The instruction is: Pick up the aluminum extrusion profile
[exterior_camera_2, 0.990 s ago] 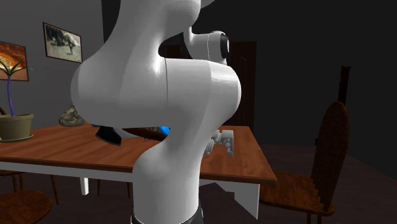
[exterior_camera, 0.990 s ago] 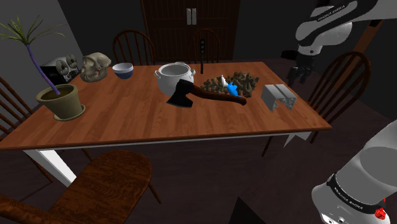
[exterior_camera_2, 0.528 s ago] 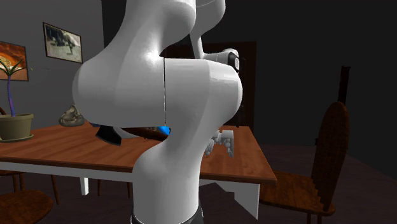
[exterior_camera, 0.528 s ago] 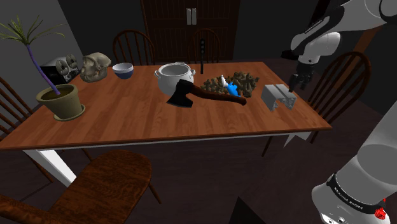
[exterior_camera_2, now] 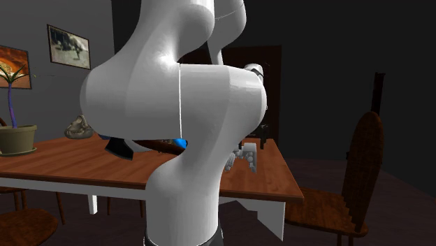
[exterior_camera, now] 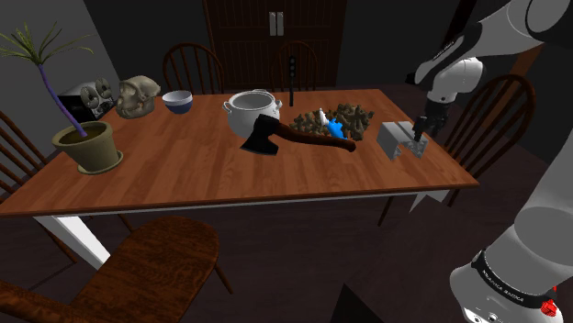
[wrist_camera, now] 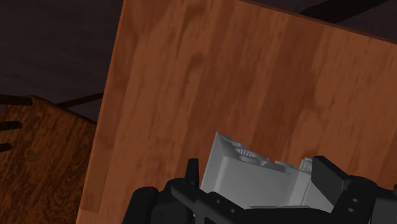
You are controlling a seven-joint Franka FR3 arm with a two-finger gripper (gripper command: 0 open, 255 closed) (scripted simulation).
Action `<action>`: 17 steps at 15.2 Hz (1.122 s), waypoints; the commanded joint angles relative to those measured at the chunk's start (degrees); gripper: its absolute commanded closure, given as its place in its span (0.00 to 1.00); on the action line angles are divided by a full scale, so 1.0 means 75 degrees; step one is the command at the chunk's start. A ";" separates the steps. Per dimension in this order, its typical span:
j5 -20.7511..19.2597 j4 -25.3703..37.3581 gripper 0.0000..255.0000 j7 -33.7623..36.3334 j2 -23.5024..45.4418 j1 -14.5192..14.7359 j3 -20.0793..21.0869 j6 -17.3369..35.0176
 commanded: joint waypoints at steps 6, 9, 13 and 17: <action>0.0036 0.0020 1.00 -0.0037 0.0055 -0.0023 0.0008 0.0029; 0.0038 0.0020 1.00 -0.0039 0.0057 -0.0024 0.0009 0.0031; -0.0078 0.0057 1.00 0.0044 -0.0101 0.0017 -0.0034 -0.0138; -0.0295 0.0168 1.00 0.0189 -0.0394 0.0078 -0.0106 -0.0494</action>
